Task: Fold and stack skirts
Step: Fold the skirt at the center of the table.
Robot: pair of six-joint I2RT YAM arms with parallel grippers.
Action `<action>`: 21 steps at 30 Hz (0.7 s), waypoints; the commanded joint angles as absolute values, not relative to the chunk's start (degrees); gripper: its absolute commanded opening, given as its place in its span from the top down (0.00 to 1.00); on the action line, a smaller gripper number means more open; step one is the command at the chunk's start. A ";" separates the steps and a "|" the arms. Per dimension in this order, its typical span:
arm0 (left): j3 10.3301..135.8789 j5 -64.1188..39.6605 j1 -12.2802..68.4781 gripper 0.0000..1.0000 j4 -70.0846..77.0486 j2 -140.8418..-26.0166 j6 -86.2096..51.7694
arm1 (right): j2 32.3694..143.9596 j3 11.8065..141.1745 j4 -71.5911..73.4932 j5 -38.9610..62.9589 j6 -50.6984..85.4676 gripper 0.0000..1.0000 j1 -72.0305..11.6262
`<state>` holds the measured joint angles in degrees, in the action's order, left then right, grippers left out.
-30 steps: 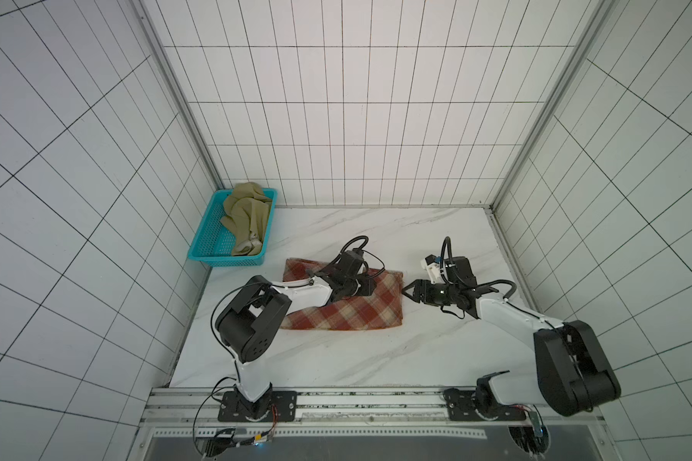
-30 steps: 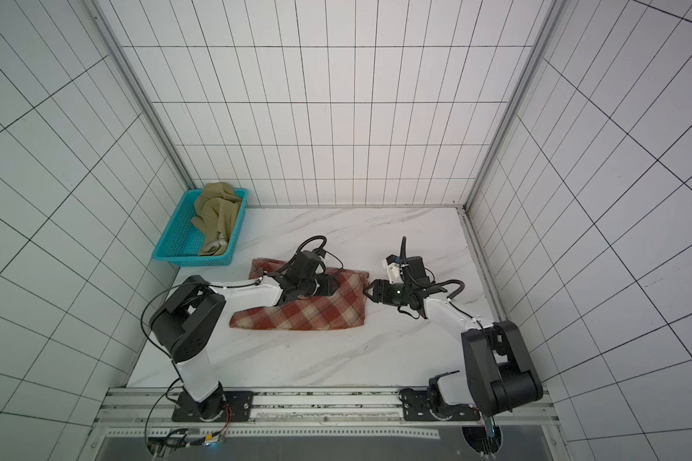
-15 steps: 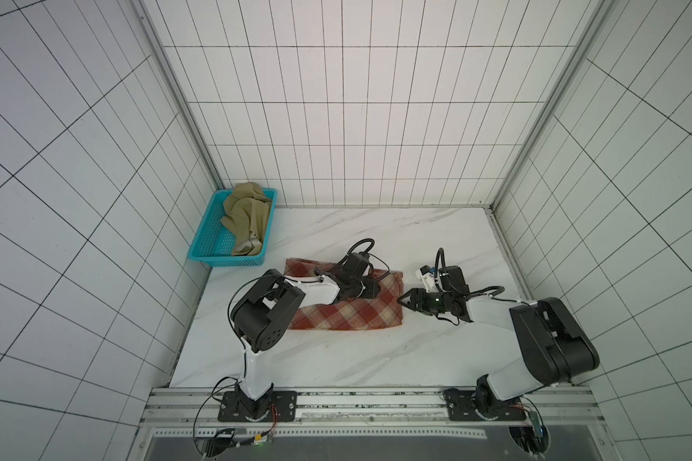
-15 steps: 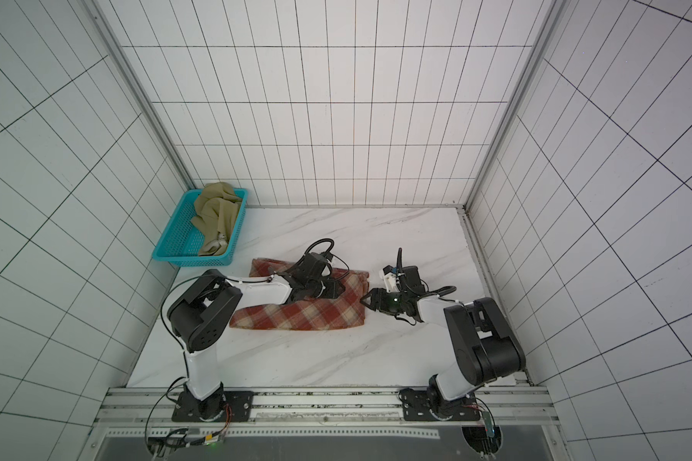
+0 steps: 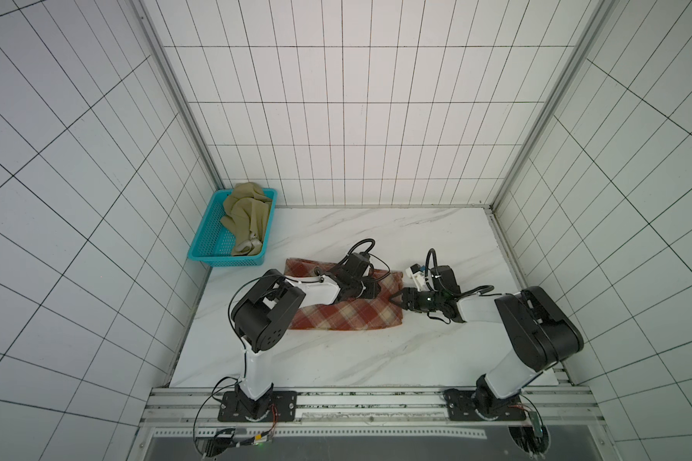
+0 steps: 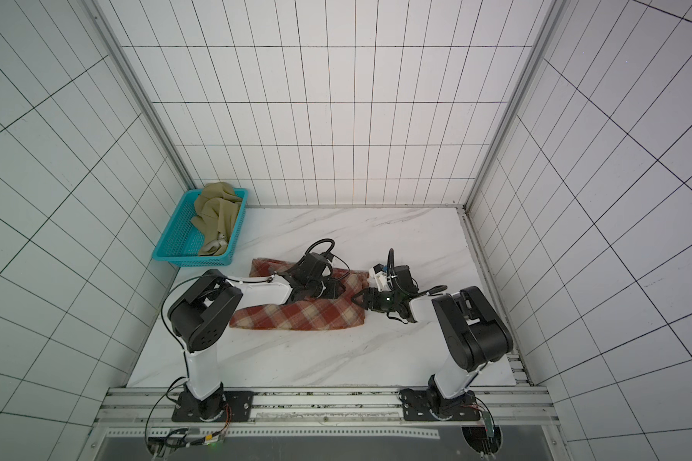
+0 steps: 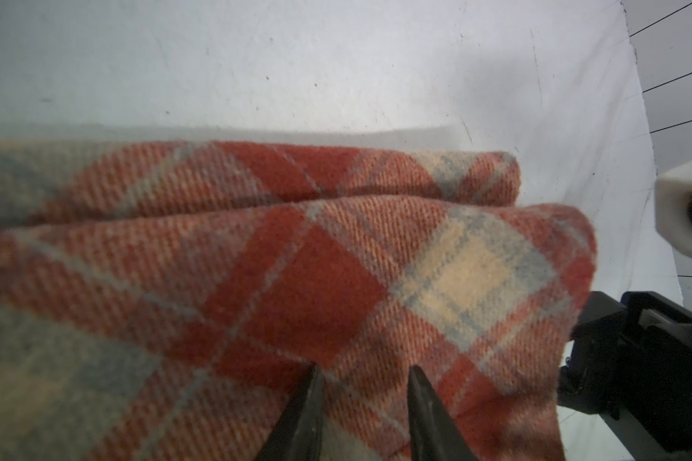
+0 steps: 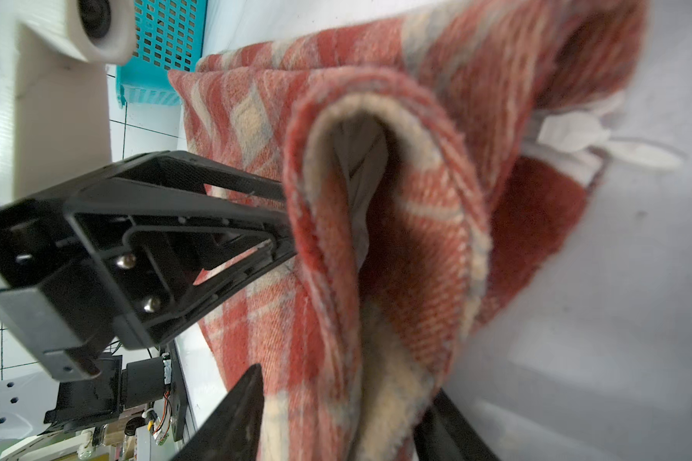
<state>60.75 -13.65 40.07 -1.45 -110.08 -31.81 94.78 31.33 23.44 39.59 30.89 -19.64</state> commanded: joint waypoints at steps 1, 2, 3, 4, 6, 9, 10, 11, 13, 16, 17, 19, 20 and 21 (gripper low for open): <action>60.60 -13.75 40.76 0.64 -2.29 -111.36 -31.00 | 97.29 29.11 21.45 37.31 33.18 0.42 -20.74; 60.56 -13.76 40.86 0.64 -2.29 -111.35 -30.89 | 97.43 29.16 21.96 37.40 33.50 0.42 -20.91; 60.46 -13.77 40.87 0.64 -2.32 -111.29 -30.90 | 97.58 29.32 22.29 37.37 33.74 0.42 -21.09; 60.38 -13.78 40.90 0.64 -2.31 -111.27 -30.94 | 97.80 29.51 22.68 37.51 33.90 0.43 -21.33; 60.30 -13.59 40.91 0.64 -2.31 -111.26 -30.92 | 98.28 29.95 23.07 37.35 34.19 0.43 -21.76; 60.29 -13.47 41.03 0.64 -2.33 -111.26 -30.94 | 99.22 30.97 23.06 37.20 34.26 0.44 -22.31; 60.29 -13.36 41.02 0.65 -2.29 -111.18 -30.83 | 99.52 31.27 23.16 37.19 34.23 0.44 -22.53; 60.29 -13.12 41.08 0.64 -2.29 -111.09 -30.84 | 99.75 31.59 23.12 37.09 34.28 0.45 -22.67; 60.38 -13.01 41.06 0.64 -2.26 -111.01 -30.76 | 100.11 31.93 23.12 37.09 34.30 0.54 -22.75; 60.43 -12.56 41.10 0.65 -1.90 -109.99 -30.64 | 99.42 32.28 23.20 36.65 34.54 0.76 -22.72; 60.55 -12.35 41.08 0.65 -1.85 -109.42 -30.58 | 98.92 32.46 23.13 36.31 34.45 0.87 -22.70; 60.86 -11.79 41.05 0.65 -2.04 -107.99 -30.29 | 97.32 32.83 22.07 35.50 34.13 1.00 -22.58; 61.04 -11.25 40.97 0.65 -2.31 -107.00 -29.93 | 96.17 33.35 20.62 35.08 33.70 1.00 -22.34; 61.29 -10.53 40.88 0.65 -2.81 -106.00 -29.72 | 95.11 33.92 19.19 34.54 33.26 1.00 -22.24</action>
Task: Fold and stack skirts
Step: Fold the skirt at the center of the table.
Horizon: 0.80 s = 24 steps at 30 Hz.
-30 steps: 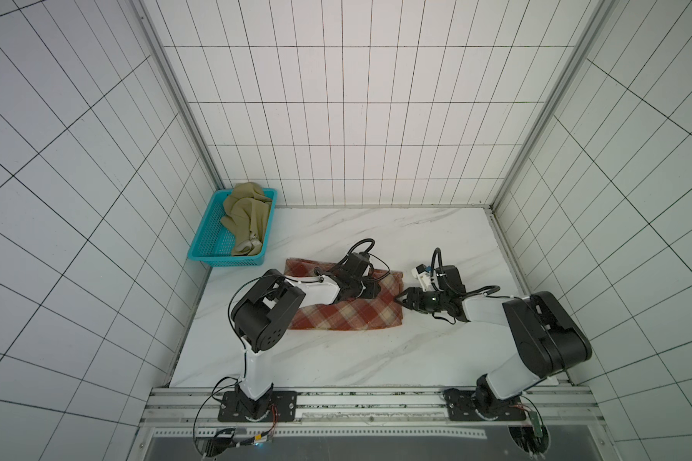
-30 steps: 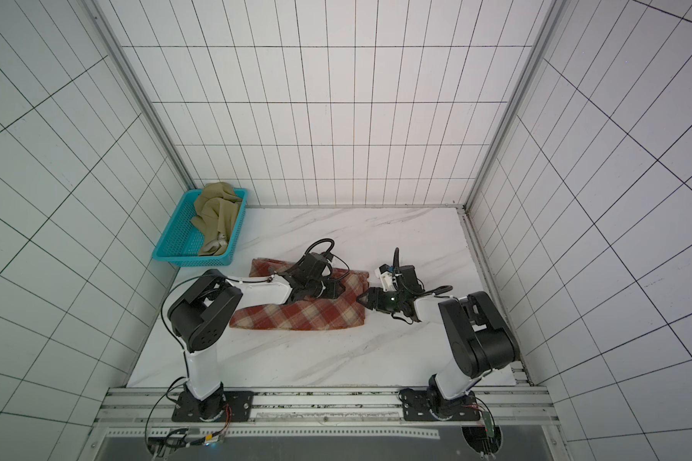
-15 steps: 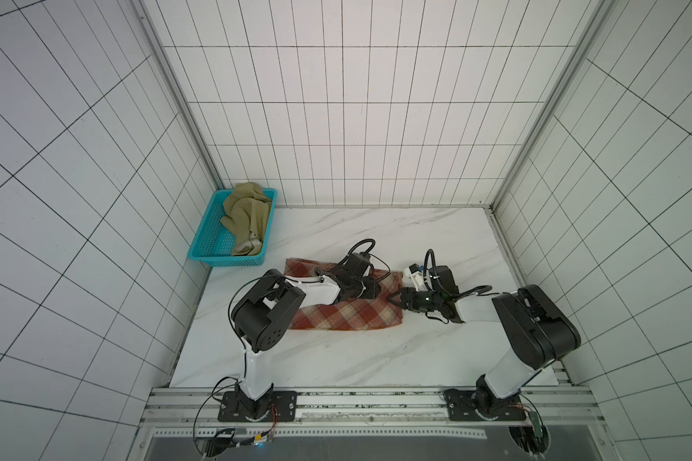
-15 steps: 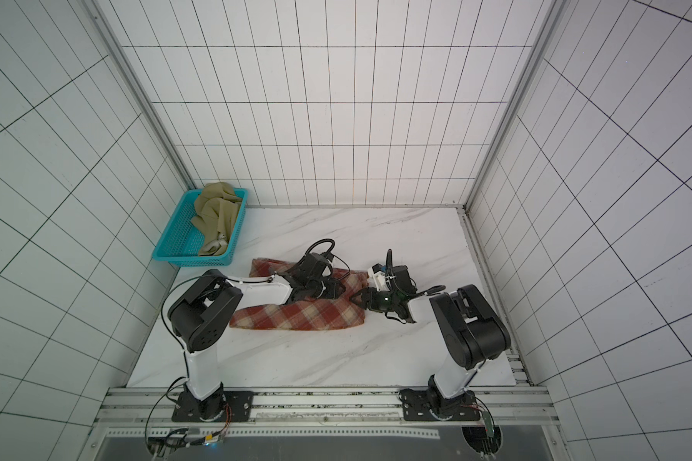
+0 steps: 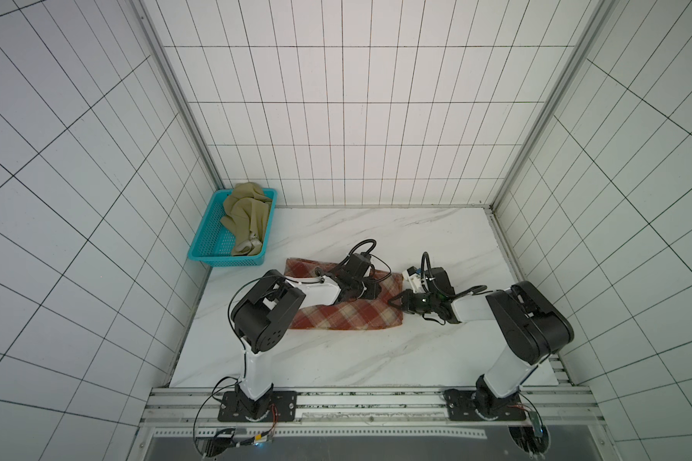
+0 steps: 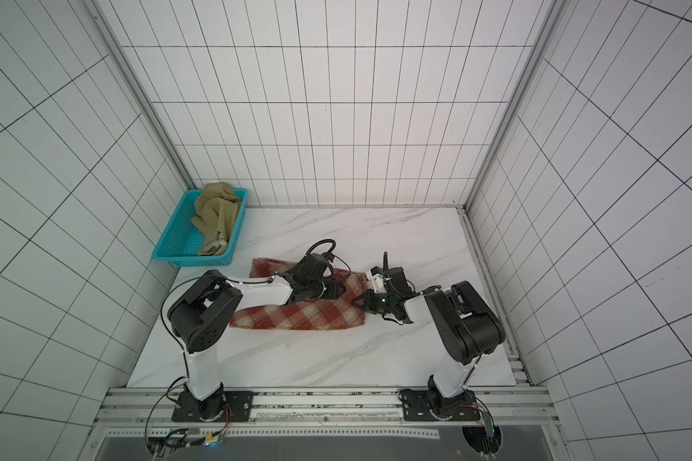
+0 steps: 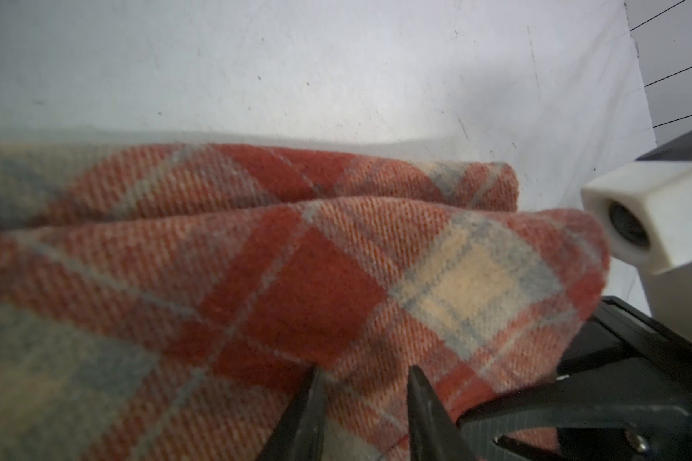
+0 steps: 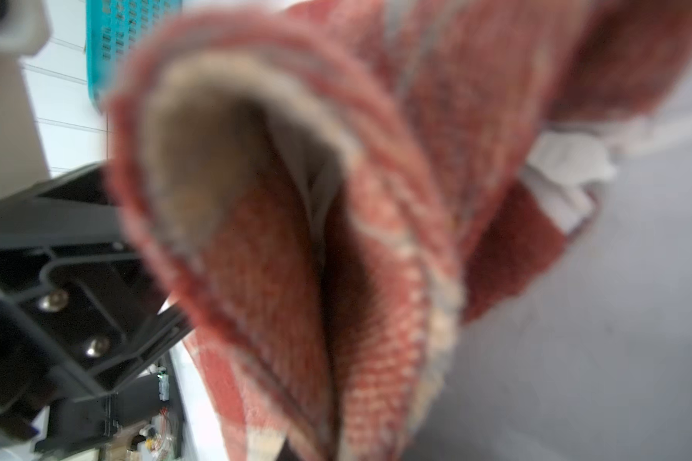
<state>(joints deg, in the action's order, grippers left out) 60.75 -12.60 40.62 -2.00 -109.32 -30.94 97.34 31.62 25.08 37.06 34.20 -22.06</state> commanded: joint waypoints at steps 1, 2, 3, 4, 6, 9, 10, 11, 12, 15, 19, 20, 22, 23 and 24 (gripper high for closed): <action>61.42 -9.68 40.41 0.65 -3.60 -104.80 -29.60 | 93.79 34.52 17.30 33.93 32.56 1.00 -22.02; 61.23 -9.49 39.85 0.65 -3.93 -103.46 -29.70 | 92.53 35.68 14.57 33.33 31.61 1.00 -21.77; 60.83 -9.86 38.96 0.65 -3.96 -102.27 -29.83 | 91.71 36.82 12.04 32.84 30.62 1.00 -21.64; 60.11 -10.30 37.84 0.65 -3.91 -100.82 -30.21 | 90.82 38.38 8.55 32.05 29.29 1.00 -21.37; 57.97 -11.33 35.36 0.65 -3.62 -97.85 -31.50 | 89.41 41.49 2.19 30.16 26.57 1.00 -20.97; 53.82 -12.29 31.73 0.65 -3.33 -92.74 -31.95 | 87.45 45.95 -7.32 25.72 23.55 1.00 -20.48; 52.48 -12.30 30.71 0.64 -3.74 -91.00 -31.74 | 86.99 47.50 -10.27 24.31 22.59 1.00 -20.26; 51.16 -12.28 29.82 0.65 -4.36 -89.45 -31.49 | 86.57 48.98 -13.09 22.92 21.89 1.00 -20.12; 50.02 -12.21 29.09 0.65 -5.08 -88.17 -31.17 | 86.32 50.24 -15.02 21.88 21.35 1.00 -19.98; 45.75 -12.61 27.26 0.64 -6.34 -84.22 -30.90 | 85.12 53.95 -21.19 18.90 20.26 1.00 -19.63; 39.54 -12.41 26.52 0.64 -6.24 -79.58 -30.87 | 84.95 58.97 -27.44 15.91 19.24 1.00 -19.10; 38.23 -12.17 26.54 0.64 -6.18 -78.52 -31.22 | 85.35 60.50 -28.97 15.21 18.72 1.00 -18.86; 35.62 -12.50 26.54 0.64 -5.33 -76.86 -31.80 | 86.41 63.17 -31.59 13.71 17.91 1.00 -18.39; 34.59 -12.84 26.48 0.64 -5.02 -76.30 -32.01 | 87.02 64.59 -33.00 13.27 17.33 1.00 -18.11; 33.78 -13.42 26.53 0.64 -4.84 -76.05 -32.04 | 87.65 66.21 -34.58 12.60 16.77 1.00 -18.03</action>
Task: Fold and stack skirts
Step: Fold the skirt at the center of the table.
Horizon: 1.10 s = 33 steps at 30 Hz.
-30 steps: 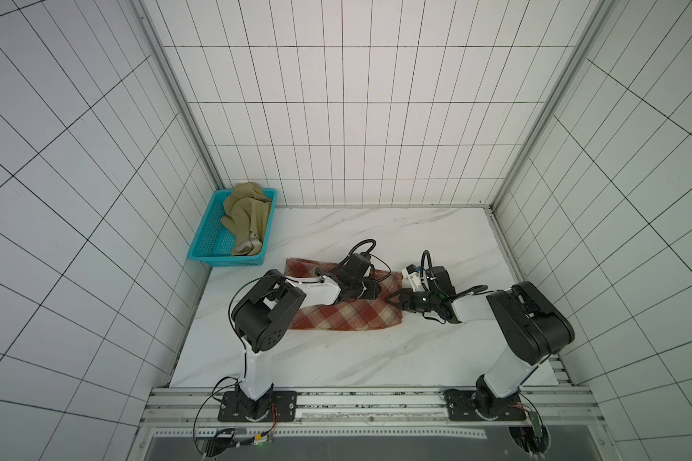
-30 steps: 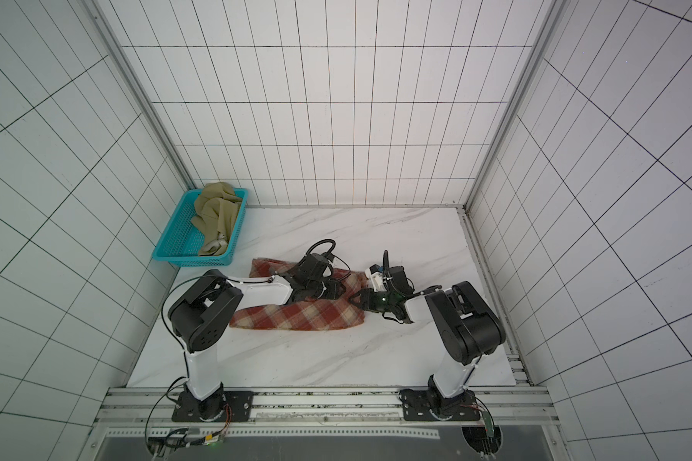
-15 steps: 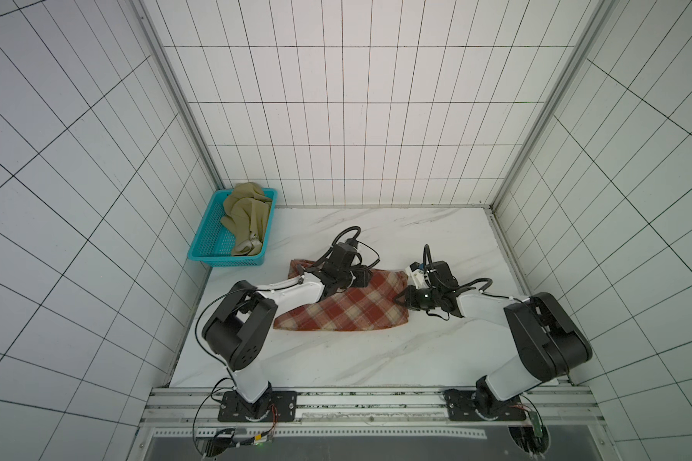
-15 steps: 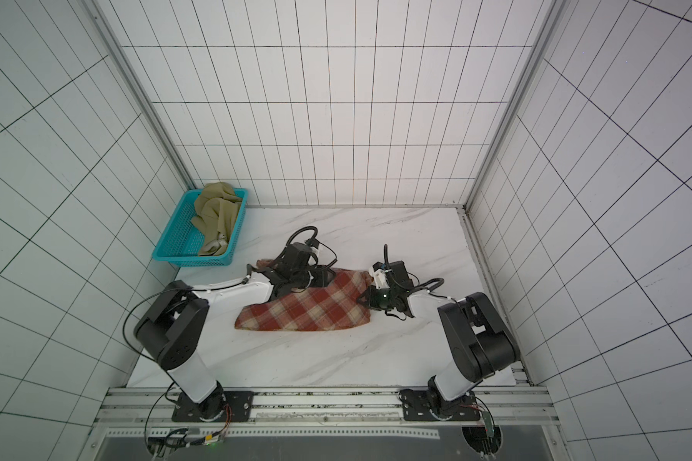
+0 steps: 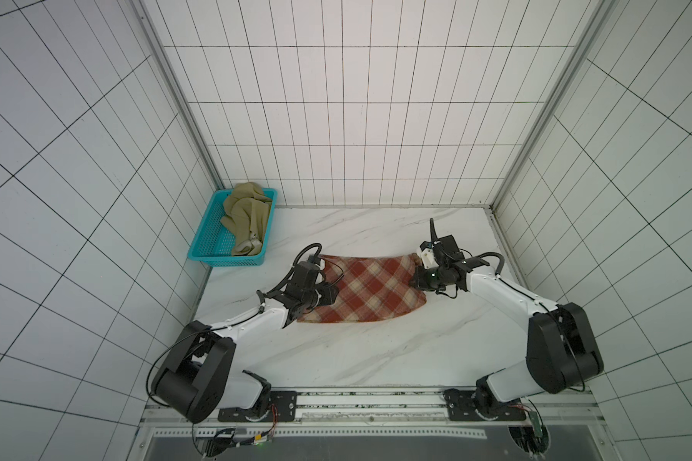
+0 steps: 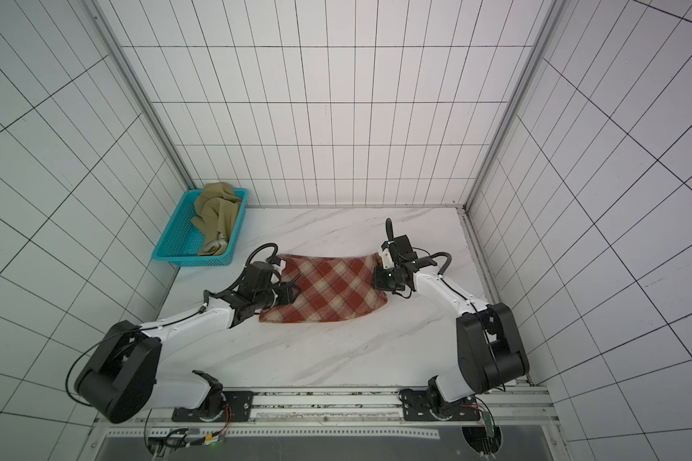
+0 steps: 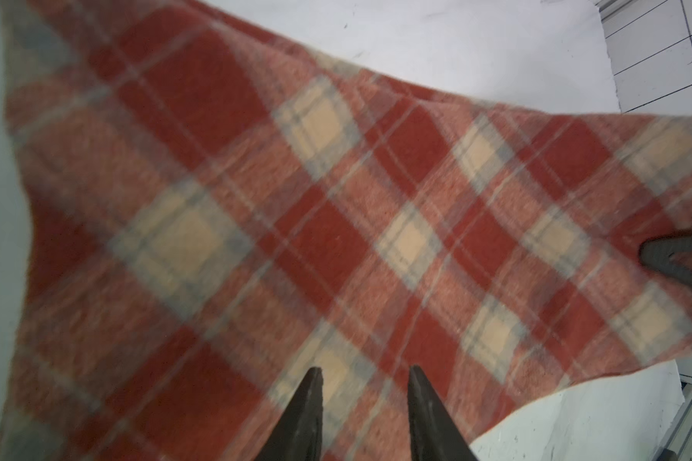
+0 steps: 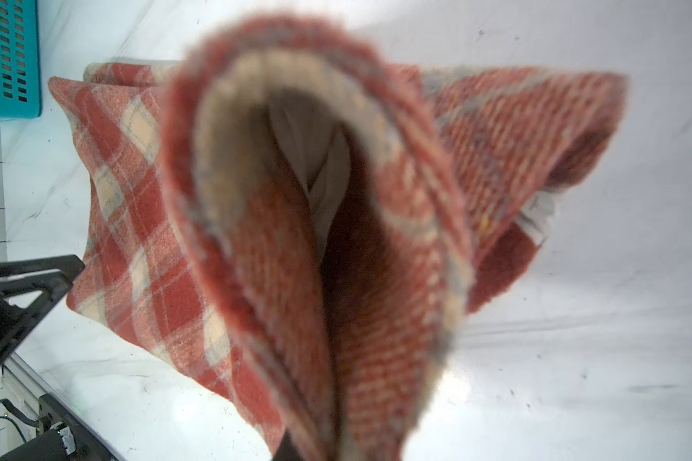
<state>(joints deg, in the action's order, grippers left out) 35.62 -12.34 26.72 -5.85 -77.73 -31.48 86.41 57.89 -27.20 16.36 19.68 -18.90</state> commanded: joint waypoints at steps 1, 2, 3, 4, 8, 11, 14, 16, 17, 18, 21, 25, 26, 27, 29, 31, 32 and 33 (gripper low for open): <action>33.21 -13.88 26.54 0.64 -4.64 -76.17 -31.99 | 88.11 67.48 -35.88 11.59 16.34 1.00 -17.97; 32.48 -14.18 26.60 0.64 -4.39 -76.47 -32.05 | 88.56 68.73 -37.11 10.57 15.84 1.00 -17.93; 31.80 -14.17 26.69 0.64 -4.03 -76.94 -32.32 | 89.04 69.91 -38.32 9.73 15.28 1.00 -17.83; 31.18 -14.41 26.99 0.64 -3.35 -77.56 -32.60 | 89.43 70.73 -39.25 8.94 15.04 1.00 -17.73; 29.45 -14.39 30.20 0.64 0.57 -81.22 -33.65 | 91.59 74.12 -42.37 6.74 13.80 1.00 -17.51; 28.61 -14.13 32.56 0.64 3.91 -83.62 -35.65 | 93.26 76.90 -45.00 4.41 12.92 1.00 -17.49; 27.62 -14.49 34.96 0.64 7.26 -85.82 -37.71 | 94.57 79.57 -47.29 1.65 12.27 1.00 -17.40; 27.64 -14.46 36.79 0.65 8.43 -87.23 -38.70 | 95.22 81.24 -48.38 0.48 12.13 1.00 -17.40; 27.61 -14.50 37.96 0.65 9.29 -87.89 -39.35 | 95.64 82.04 -48.84 0.23 12.07 1.00 -17.34; 27.60 -14.57 39.20 0.65 10.23 -88.61 -40.07 | 95.93 82.64 -49.11 0.05 12.04 1.00 -17.40; 27.90 -14.96 42.30 0.65 13.58 -90.65 -42.73 | 97.12 84.89 -50.55 -0.53 11.78 1.00 -17.36; 29.86 -15.19 46.24 0.65 16.32 -93.89 -44.90 | 98.53 88.42 -52.95 -1.57 11.76 1.00 -17.77; 30.52 -15.20 47.21 0.65 16.81 -94.74 -45.24 | 98.77 89.17 -53.08 -1.41 11.87 1.00 -18.20; 31.45 -15.29 48.16 0.65 17.04 -95.38 -45.37 | 98.82 89.80 -53.30 -1.40 12.17 1.00 -18.86; 32.89 -15.67 49.02 0.65 17.19 -95.95 -45.35 | 99.10 90.98 -53.78 -1.49 12.80 1.00 -20.50; 33.71 -15.54 49.17 0.65 17.21 -95.68 -45.19 | 99.57 91.80 -54.14 -1.49 13.62 1.00 -22.50; 33.92 -15.26 49.22 0.65 17.15 -95.37 -44.98 | 99.90 92.18 -54.37 -1.34 14.00 1.00 -23.65; 34.18 -14.99 49.22 0.65 17.04 -95.05 -44.63 | 100.15 92.47 -54.40 -0.79 14.26 1.00 -24.66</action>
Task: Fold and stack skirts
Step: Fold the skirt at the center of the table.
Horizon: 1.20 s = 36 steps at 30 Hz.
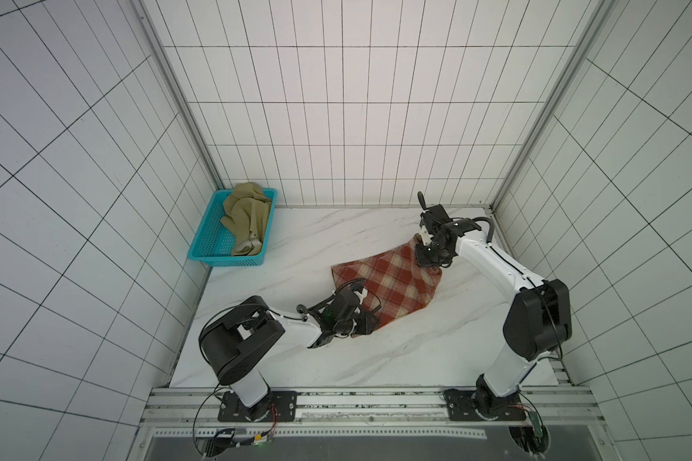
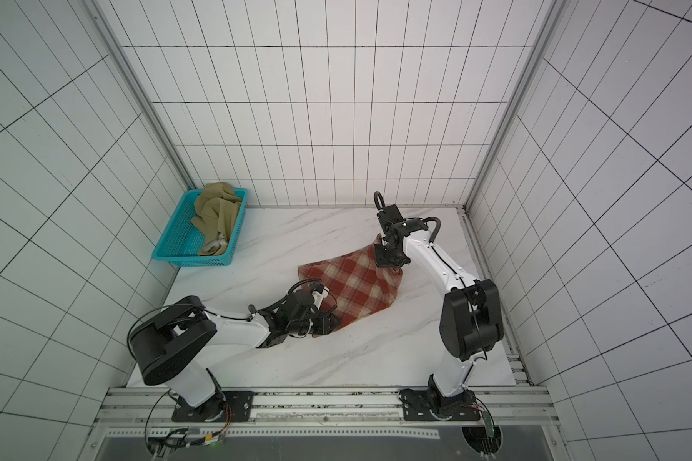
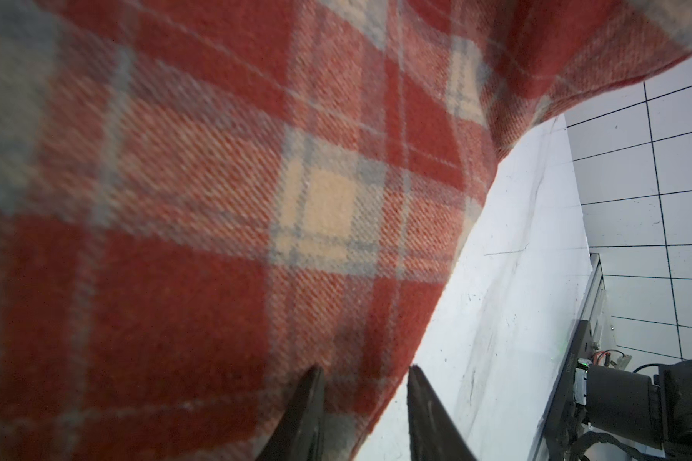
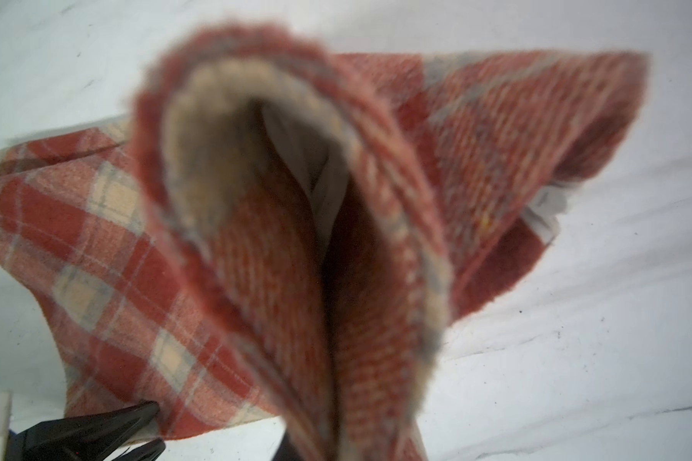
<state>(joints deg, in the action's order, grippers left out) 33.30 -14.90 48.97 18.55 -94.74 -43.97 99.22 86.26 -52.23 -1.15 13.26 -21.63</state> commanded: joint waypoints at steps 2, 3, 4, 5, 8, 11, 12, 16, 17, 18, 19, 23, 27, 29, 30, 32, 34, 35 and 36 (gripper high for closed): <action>34.54 -14.68 49.22 0.65 16.34 -94.84 -43.83 | 100.71 92.65 -54.34 0.08 15.04 1.00 -26.58; 34.73 -14.67 49.22 0.65 16.19 -94.83 -43.61 | 100.93 92.54 -54.15 0.49 15.32 1.00 -27.65; 34.76 -14.50 49.22 0.65 16.30 -94.89 -43.53 | 101.20 92.43 -54.00 0.91 15.61 1.00 -28.50; 34.73 -14.47 49.22 0.65 16.35 -95.01 -43.58 | 101.27 92.30 -53.72 1.45 15.97 1.00 -29.37; 34.29 -14.09 49.22 0.65 17.35 -95.42 -43.71 | 101.26 91.15 -52.14 2.91 16.87 1.00 -31.48; 34.10 -13.88 49.22 0.65 18.35 -96.12 -44.21 | 101.42 89.71 -49.83 5.65 17.86 1.00 -32.50; 34.10 -13.93 49.22 0.65 18.72 -96.21 -44.27 | 101.39 89.18 -48.98 6.45 18.05 1.00 -32.88; 34.09 -13.40 49.22 0.65 18.68 -95.24 -44.29 | 101.42 87.26 -46.57 8.85 18.81 1.00 -33.98; 34.10 -13.44 49.22 0.65 18.48 -94.30 -44.37 | 101.51 86.72 -46.21 8.80 18.95 1.00 -34.18; 34.19 -13.40 49.22 0.65 17.89 -93.13 -44.47 | 101.51 86.04 -45.76 8.83 19.07 1.00 -34.34; 34.54 -13.32 49.15 0.65 16.95 -91.80 -44.56 | 101.58 85.37 -45.40 8.96 19.07 1.00 -34.41; 36.60 -11.72 48.34 0.65 9.45 -84.13 -43.28 | 101.17 82.31 -43.01 9.30 19.59 1.00 -34.40; 36.54 -11.87 43.60 0.64 2.71 -77.90 -41.68 | 101.15 80.28 -41.50 9.84 19.69 1.00 -34.46; 35.66 -12.47 40.66 0.64 1.09 -76.16 -40.06 | 101.15 79.82 -41.33 9.47 19.60 1.00 -34.45; 35.23 -12.35 39.00 0.63 0.07 -75.72 -38.68 | 101.18 79.72 -41.18 9.32 19.56 1.00 -34.45; 34.50 -12.60 36.03 0.63 -2.09 -75.85 -36.49 | 101.28 79.63 -41.14 9.32 19.43 1.00 -34.46; 33.52 -12.83 33.90 0.63 -2.69 -76.78 -34.87 | 101.32 79.72 -41.15 9.40 19.49 1.00 -34.46; 32.87 -13.04 33.20 0.63 -2.38 -77.36 -34.35 | 101.16 79.72 -41.08 9.38 19.45 1.00 -34.50; 32.45 -13.11 32.87 0.63 -1.81 -78.16 -34.02 | 101.20 79.72 -41.05 9.40 19.44 1.00 -34.47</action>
